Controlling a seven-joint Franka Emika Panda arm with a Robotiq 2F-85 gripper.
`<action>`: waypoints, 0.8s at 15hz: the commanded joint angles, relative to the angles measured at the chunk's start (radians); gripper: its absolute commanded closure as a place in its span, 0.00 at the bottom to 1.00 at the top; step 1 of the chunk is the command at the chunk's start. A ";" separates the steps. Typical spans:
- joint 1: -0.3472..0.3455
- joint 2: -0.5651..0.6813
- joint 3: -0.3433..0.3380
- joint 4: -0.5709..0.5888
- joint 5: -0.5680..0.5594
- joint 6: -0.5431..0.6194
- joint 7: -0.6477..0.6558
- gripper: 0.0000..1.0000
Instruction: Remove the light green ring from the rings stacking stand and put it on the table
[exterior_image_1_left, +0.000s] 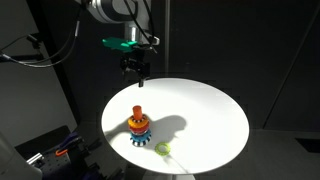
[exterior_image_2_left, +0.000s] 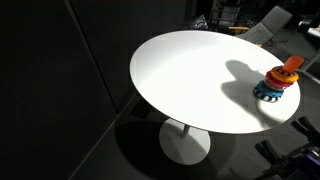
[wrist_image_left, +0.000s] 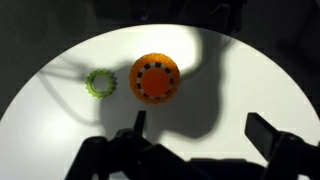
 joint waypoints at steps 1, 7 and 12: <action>0.004 -0.113 0.023 -0.050 -0.008 -0.066 0.031 0.00; 0.004 -0.277 0.044 -0.119 -0.014 -0.116 0.095 0.00; -0.003 -0.409 0.051 -0.182 -0.017 -0.125 0.163 0.00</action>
